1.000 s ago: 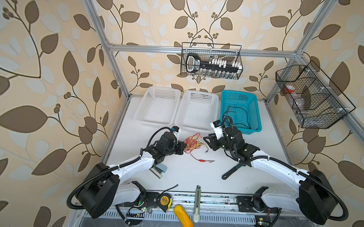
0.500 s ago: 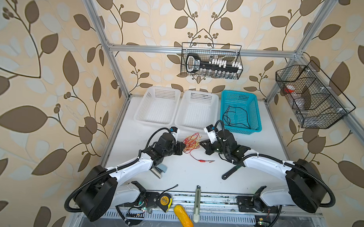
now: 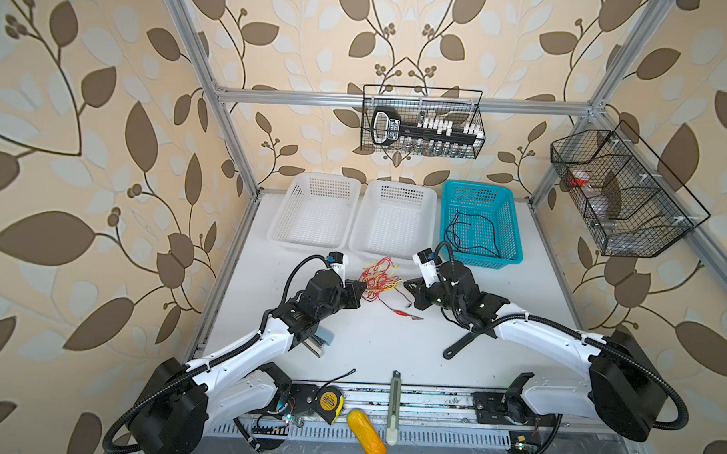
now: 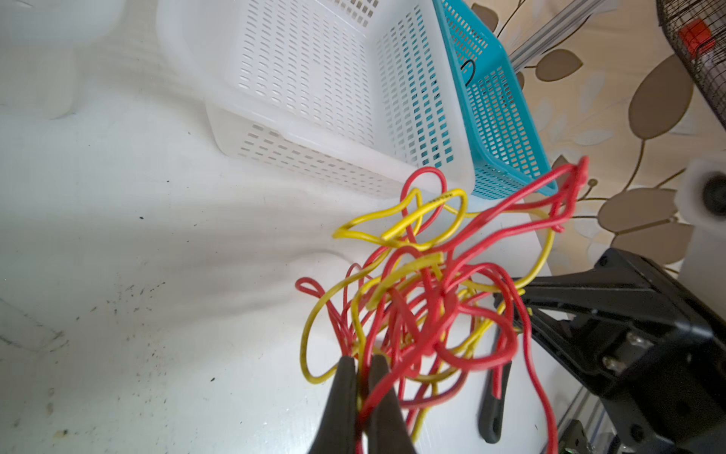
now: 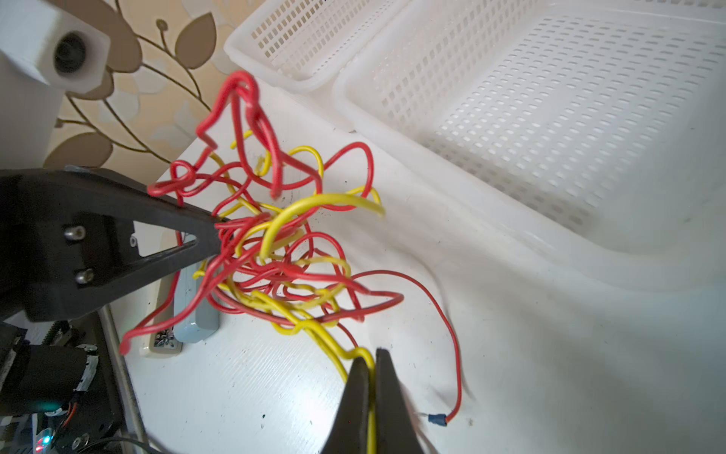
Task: Untangle the cables
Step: 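Pull the yellow wire away from the left gripper with the right gripper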
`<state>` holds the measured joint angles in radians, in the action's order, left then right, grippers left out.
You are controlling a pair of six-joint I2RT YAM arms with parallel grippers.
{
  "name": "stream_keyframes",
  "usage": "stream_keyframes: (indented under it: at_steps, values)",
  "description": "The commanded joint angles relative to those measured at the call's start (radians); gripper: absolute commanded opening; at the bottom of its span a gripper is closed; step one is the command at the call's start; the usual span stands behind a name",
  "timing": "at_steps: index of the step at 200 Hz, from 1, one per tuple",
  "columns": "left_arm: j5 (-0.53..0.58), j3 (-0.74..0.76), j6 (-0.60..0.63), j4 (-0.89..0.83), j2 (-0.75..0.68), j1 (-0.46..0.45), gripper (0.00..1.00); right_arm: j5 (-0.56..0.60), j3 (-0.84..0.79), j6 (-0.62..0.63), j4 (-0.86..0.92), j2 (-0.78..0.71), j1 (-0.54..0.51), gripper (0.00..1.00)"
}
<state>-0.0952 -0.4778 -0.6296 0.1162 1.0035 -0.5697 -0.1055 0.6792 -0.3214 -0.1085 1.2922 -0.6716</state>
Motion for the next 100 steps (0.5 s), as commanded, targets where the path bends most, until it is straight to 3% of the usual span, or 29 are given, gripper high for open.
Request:
stream_keyframes:
  at_steps: [1,100]
  values:
    - [0.218,0.040,-0.030,-0.165,-0.032,0.047,0.00,0.240,-0.038,-0.031,0.144,-0.037,0.085,0.00]
    - [0.337,0.026,-0.089,-0.332,-0.043,0.069,0.00,0.375,-0.059,-0.037,0.288,-0.148,0.215,0.00]
